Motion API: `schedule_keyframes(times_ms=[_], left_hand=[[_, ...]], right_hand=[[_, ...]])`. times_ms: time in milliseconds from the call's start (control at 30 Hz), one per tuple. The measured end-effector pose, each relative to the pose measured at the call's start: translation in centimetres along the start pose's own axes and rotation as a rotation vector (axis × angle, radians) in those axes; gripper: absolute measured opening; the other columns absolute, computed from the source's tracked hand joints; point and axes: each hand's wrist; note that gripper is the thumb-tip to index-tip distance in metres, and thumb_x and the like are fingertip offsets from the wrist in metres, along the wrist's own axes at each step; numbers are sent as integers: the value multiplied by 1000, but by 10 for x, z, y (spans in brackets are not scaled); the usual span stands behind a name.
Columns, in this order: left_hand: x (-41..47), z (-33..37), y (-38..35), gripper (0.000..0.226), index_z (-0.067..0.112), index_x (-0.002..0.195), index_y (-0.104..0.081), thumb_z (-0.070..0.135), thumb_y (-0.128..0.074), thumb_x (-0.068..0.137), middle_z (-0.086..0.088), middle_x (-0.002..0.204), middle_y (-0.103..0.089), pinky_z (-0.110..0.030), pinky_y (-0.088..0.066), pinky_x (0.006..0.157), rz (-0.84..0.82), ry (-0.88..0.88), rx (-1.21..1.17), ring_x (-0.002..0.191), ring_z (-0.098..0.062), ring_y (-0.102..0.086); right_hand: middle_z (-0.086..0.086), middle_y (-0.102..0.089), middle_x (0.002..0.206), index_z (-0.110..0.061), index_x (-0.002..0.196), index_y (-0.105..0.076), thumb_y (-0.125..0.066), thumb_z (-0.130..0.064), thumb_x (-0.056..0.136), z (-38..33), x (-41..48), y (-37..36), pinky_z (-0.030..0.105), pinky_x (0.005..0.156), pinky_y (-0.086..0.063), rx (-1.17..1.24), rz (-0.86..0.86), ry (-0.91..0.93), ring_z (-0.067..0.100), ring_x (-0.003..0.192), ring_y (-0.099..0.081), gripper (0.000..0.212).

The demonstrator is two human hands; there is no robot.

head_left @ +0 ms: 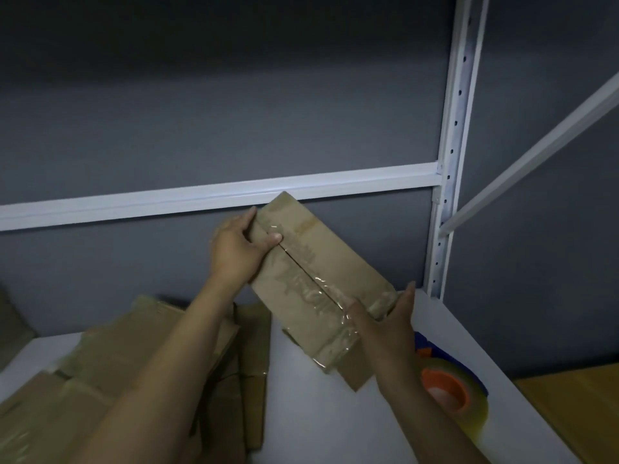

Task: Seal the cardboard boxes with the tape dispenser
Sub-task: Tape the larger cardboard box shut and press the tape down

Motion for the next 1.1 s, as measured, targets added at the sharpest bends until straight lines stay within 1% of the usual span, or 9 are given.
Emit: schedule_keyframes(times_ms=[133,200,267,367,500,667,800,933,1100], left_hand=[[-34,15,12,63,21,137,-53,20,-78,79,3,116,-51,-12,-35,93,125,19,-186,106,-8,-51],[-51,9,14,56,22,133,-57,16,-77,80,10,108,-51,-15,-37,95,180,57,-242,101,-5,-53],[-67,3,16,50,22,129,-60,15,-75,82,15,106,-52,-20,-40,97,213,98,-269,97,1,-52],[-79,-5,16,51,22,132,-58,35,-71,85,5,121,-54,-28,-43,99,210,160,-305,106,-6,-54],[-86,-20,16,78,24,127,-62,81,-47,76,0,126,-60,-43,-47,101,81,278,-260,116,-17,-57],[-123,-36,8,33,20,115,-63,24,-74,84,5,104,-68,-19,-50,73,76,275,-274,91,-5,-64],[-148,-68,-3,46,13,116,-57,11,-80,76,-3,114,-63,-33,-51,81,82,341,-233,102,-19,-62],[-170,-86,-10,51,21,107,-50,15,-85,70,-2,107,-62,-38,-53,82,21,414,-141,101,-23,-62],[-184,-77,8,111,36,153,-8,36,-84,72,14,141,-43,-28,-47,97,-134,274,-319,125,-2,-48]], right_hand=[[4,-47,141,-18,148,-28,-66,-51,81,-6,22,7,28,87,-41,194,16,-112,24,121,-52,84],[7,-64,119,-15,123,-58,-58,-61,81,-3,31,12,33,85,-49,165,-11,-97,23,102,-62,62],[7,-70,100,-15,101,-67,-58,-61,80,0,35,17,43,88,-53,229,-8,-91,28,95,-65,52],[0,-70,106,-24,110,-68,-70,-61,66,5,39,23,42,85,-55,358,-53,-56,23,100,-65,58],[-8,-66,118,-25,132,-55,-68,-7,84,21,38,23,27,76,-53,486,-216,18,10,102,-65,53],[-14,-58,126,-30,141,-41,-58,18,80,52,41,23,29,86,-50,362,-278,46,7,114,-56,80],[-5,-61,122,-34,139,-42,-69,-10,86,61,42,22,36,88,-52,188,-275,46,15,109,-58,64],[-3,-64,112,-23,122,-58,-68,-31,86,65,35,20,19,65,-46,-58,-296,125,11,94,-61,38],[-8,-58,116,-23,125,-51,-66,-40,84,76,29,36,27,80,-44,-9,-285,105,17,110,-56,47]])
Point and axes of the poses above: each hand's wrist, its own x-axis towards the middle knuckle, its own y-axis out of the back of the hand, z = x × y
